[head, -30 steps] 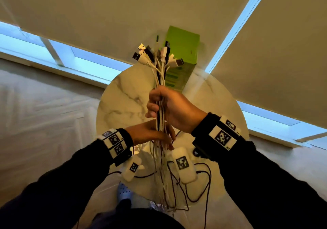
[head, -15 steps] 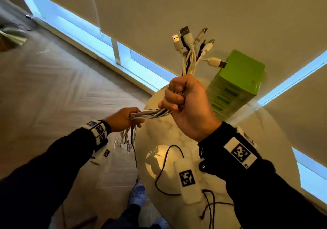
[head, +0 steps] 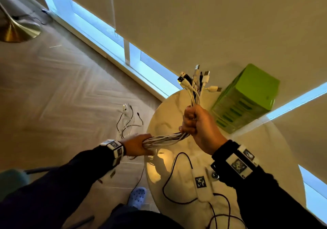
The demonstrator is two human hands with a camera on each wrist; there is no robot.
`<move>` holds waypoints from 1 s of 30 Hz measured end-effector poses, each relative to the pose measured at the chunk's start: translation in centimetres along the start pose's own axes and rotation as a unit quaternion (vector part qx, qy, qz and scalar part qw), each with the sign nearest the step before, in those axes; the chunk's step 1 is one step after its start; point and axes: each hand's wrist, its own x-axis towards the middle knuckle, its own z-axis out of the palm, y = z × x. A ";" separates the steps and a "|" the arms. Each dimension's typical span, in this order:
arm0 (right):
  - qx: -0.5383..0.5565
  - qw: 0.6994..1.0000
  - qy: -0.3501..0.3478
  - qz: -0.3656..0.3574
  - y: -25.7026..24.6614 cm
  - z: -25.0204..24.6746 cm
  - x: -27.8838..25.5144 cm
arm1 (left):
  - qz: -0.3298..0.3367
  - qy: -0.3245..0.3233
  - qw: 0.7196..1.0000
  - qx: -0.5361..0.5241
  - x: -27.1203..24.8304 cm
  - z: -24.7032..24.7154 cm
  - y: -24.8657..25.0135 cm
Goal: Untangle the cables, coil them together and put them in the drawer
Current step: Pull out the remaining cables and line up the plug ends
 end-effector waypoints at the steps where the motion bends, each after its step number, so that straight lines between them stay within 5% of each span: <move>1: -0.007 1.000 0.010 0.005 0.2 -0.5 0.0 | 0.006 -0.017 1.000 -0.022 -0.2 0.2 0.3; 6: 0.004 0.999 0.045 0.024 1.5 -2.2 -0.2 | 0.092 0.020 0.980 -0.175 0.6 -2.0 5.1; 10: 0.002 0.997 0.057 0.045 2.3 -2.5 -0.7 | 0.196 -0.015 0.948 -0.249 2.5 -4.0 12.6; 16: -0.030 0.986 -0.102 0.129 2.7 -4.6 -3.0 | 0.226 -0.100 0.922 -0.298 5.0 -4.9 18.4; 23: -0.062 0.969 -0.225 0.083 4.7 -9.5 -5.3 | 0.265 -0.159 0.931 -0.193 5.5 -4.0 24.1; 26: -0.167 0.966 -0.164 0.110 5.4 -11.3 -4.8 | 0.249 -0.181 0.941 -0.140 5.8 -3.1 25.4; 30: -0.406 0.911 0.056 0.035 7.7 -10.7 -3.0 | 0.204 -0.116 0.960 -0.152 6.9 -1.3 25.1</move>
